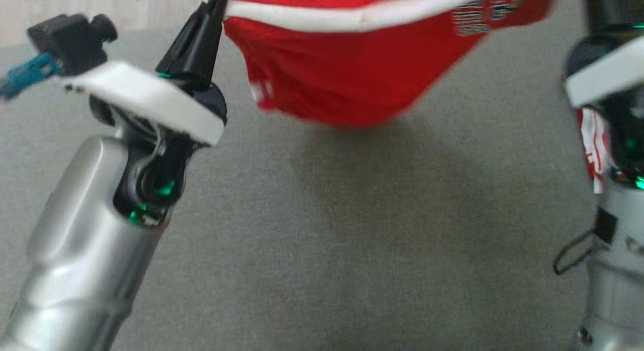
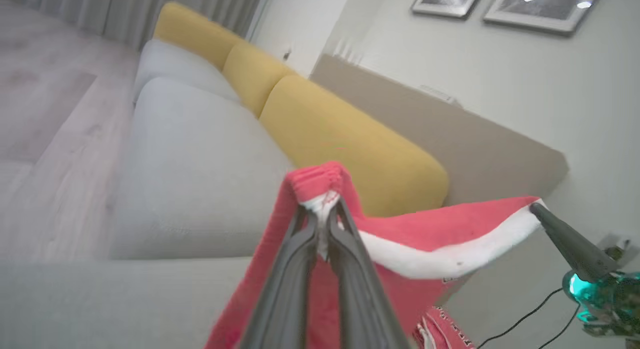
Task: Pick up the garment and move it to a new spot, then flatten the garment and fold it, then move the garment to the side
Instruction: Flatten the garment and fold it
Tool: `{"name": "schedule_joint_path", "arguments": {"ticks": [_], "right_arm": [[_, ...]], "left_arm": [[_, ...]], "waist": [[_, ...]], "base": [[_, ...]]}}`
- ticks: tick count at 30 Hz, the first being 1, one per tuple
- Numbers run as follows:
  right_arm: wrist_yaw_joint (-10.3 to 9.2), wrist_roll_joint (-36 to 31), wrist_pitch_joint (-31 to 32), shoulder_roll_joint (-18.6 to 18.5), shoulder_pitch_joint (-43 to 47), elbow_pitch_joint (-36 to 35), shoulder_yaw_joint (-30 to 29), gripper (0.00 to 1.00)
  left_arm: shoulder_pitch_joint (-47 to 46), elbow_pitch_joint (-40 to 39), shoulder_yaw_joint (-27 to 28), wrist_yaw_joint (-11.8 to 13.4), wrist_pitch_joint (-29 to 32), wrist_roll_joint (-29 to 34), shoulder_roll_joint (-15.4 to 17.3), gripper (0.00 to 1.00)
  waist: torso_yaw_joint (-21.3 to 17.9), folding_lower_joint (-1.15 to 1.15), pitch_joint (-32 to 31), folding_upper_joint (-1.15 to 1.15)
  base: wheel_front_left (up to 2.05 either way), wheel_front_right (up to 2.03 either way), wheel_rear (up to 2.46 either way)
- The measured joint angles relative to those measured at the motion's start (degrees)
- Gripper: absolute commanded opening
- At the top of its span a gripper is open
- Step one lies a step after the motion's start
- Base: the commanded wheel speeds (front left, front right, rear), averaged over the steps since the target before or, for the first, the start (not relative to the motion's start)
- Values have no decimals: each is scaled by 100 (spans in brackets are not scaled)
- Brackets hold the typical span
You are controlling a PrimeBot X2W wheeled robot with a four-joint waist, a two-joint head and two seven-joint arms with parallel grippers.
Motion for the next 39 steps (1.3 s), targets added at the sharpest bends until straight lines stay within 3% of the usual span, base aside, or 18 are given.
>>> {"name": "schedule_joint_path", "arguments": {"ticks": [3, 4, 8, 11, 13, 16, 21, 24, 29, 34, 39], "right_arm": [[0, 330, 313, 43, -354, 797, 178, 0], [0, 272, 226, 33, -582, 1023, 219, 0], [0, -65, -935, 10, -2174, 1856, 277, 0], [1, -216, -2158, 33, -3339, 2472, 406, 0], [1, -274, -2996, 16, -3857, 3006, 488, 0], [0, -210, -3123, -60, -3835, 3585, 708, 0], [0, 83, -2449, -416, -3015, 3972, 1145, 0], [0, 226, -1881, -637, -2262, 3806, 1318, 0], [0, 359, -856, -866, -889, 2908, 1215, 0], [0, 168, 143, -810, 1082, 1669, 569, 0], [0, -365, 1151, -252, 2953, 666, 38, 0]], "left_arm": [[-284, 647, -18, 59, 443, -361, -92, 0], [-458, 849, -25, 73, 442, -213, -64, 0], [-1801, 1559, 213, 218, -353, 736, 70, 0], [-2952, 1912, 499, 294, -1285, 1099, -164, 0], [-3493, 2236, 501, 69, -1811, 1306, -354, 0], [-3450, 2606, 409, -311, -1992, 1210, -530, 0], [-2557, 2894, 5, -812, -1997, 1089, -558, 0], [-1890, 2824, -76, -916, -1912, 865, -494, 0], [-595, 2228, -269, -951, -1688, 461, -330, 0], [1240, 1283, -576, -621, -1252, 7, -130, 0], [2824, 390, -804, -111, -921, -300, 185, 0]], "waist": [[-48, 0, 252, 0], [-67, 1, 361, 0], [-146, 1, 872, 0], [-209, 2, 1298, 0], [-266, 2, 1700, 0], [-293, 3, 2031, -1], [-225, 3, 2209, 0], [-190, -1, 2060, 0], [-161, -1, 1633, 0], [-108, -3, 1053, 0], [-28, -3, 484, 0]], "base": [[0, 0, 0], [0, 0, 0], [0, 0, 0], [0, 0, 0], [0, 0, 0], [0, 0, 0], [0, 0, 0], [0, 0, 0], [0, 0, 0], [0, 0, 0], [0, 0, 0]]}}
